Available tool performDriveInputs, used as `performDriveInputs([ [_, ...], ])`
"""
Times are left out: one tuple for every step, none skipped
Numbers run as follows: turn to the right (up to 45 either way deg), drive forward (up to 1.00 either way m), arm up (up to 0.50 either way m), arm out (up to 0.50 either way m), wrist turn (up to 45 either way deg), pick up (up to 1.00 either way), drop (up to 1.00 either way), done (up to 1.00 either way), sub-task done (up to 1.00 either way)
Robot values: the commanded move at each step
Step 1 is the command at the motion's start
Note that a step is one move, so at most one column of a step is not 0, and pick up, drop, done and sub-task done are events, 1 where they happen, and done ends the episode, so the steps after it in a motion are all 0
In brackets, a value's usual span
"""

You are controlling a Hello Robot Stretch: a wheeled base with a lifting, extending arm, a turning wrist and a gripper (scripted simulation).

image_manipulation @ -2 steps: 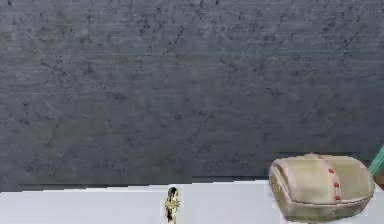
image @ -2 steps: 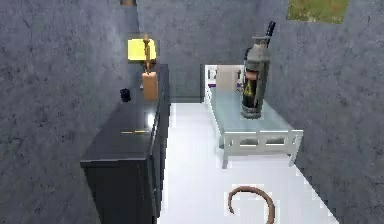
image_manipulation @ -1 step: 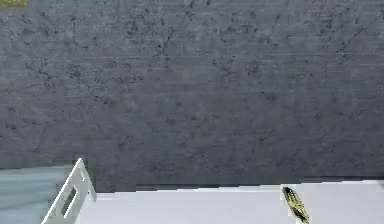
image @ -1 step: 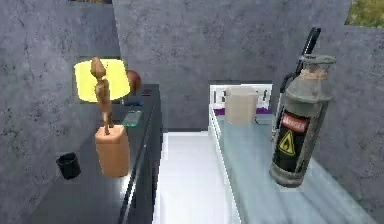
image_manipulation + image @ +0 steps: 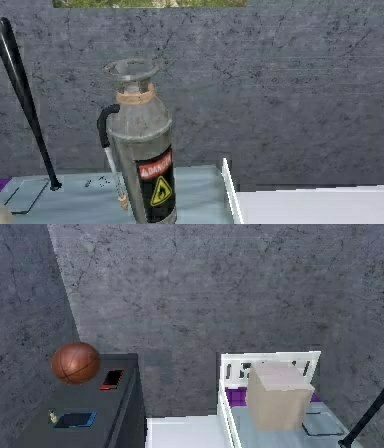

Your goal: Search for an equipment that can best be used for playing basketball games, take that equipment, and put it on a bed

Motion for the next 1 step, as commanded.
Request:
performDriveInputs([
  [-12.0, 0.0, 0.0, 0.0, 0.0, 0.0, 0.0, 0.0, 0.0],
])
